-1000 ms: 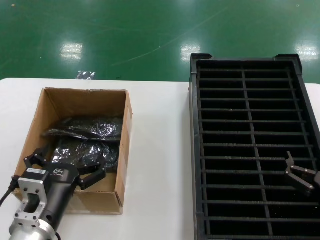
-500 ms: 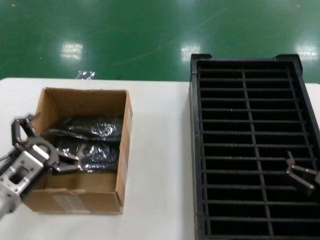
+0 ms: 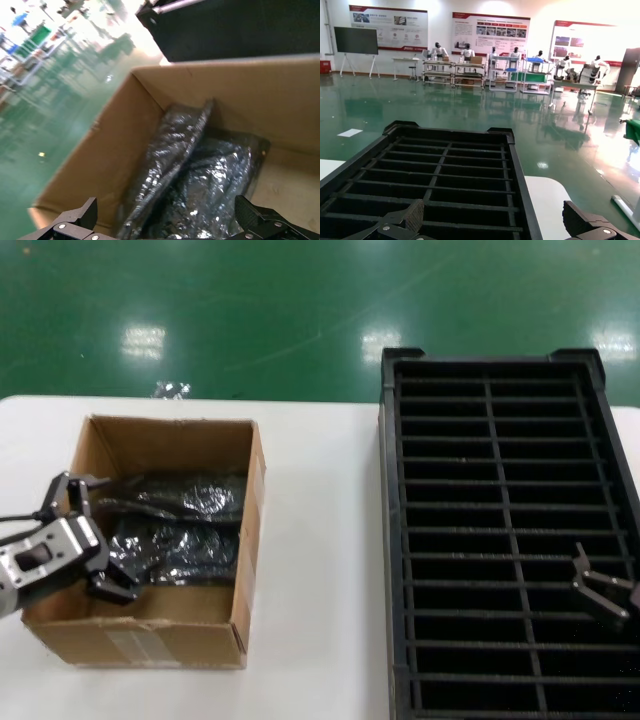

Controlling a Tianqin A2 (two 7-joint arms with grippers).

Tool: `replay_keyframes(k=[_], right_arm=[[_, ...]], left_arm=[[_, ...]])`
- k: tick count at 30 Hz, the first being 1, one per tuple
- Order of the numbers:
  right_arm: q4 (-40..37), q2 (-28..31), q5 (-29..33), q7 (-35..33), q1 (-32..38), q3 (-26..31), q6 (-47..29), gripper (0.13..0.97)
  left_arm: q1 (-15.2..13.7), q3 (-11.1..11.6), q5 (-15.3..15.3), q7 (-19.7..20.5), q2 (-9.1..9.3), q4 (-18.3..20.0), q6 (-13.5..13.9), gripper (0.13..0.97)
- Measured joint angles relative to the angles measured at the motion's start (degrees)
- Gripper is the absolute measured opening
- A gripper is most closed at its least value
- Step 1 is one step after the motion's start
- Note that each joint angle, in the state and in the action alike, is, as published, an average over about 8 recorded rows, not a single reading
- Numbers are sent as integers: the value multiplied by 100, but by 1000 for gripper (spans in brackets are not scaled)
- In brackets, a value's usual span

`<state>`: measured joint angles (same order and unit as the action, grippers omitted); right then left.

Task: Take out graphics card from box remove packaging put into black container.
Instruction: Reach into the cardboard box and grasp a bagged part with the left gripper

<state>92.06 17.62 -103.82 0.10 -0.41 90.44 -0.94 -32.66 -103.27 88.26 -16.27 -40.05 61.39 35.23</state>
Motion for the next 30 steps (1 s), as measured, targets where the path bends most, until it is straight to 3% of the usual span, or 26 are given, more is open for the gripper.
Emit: replay_keyframes(k=[6, 10, 21, 30], right_arm=[[0, 0, 0, 0, 0, 0, 0, 966], [0, 0, 0, 0, 0, 0, 0, 966], [0, 0, 0, 0, 0, 0, 0, 966], [0, 0, 0, 0, 0, 0, 0, 966]], left_arm=[[-785, -214, -2, -929, 408, -1158, 144, 960], [-1058, -269, 34, -1459, 647, -1549, 109, 957], [-1280, -412, 0, -2178, 931, -1888, -49, 853], [-1184, -540, -63, -2482, 876, -1631, -2, 701]])
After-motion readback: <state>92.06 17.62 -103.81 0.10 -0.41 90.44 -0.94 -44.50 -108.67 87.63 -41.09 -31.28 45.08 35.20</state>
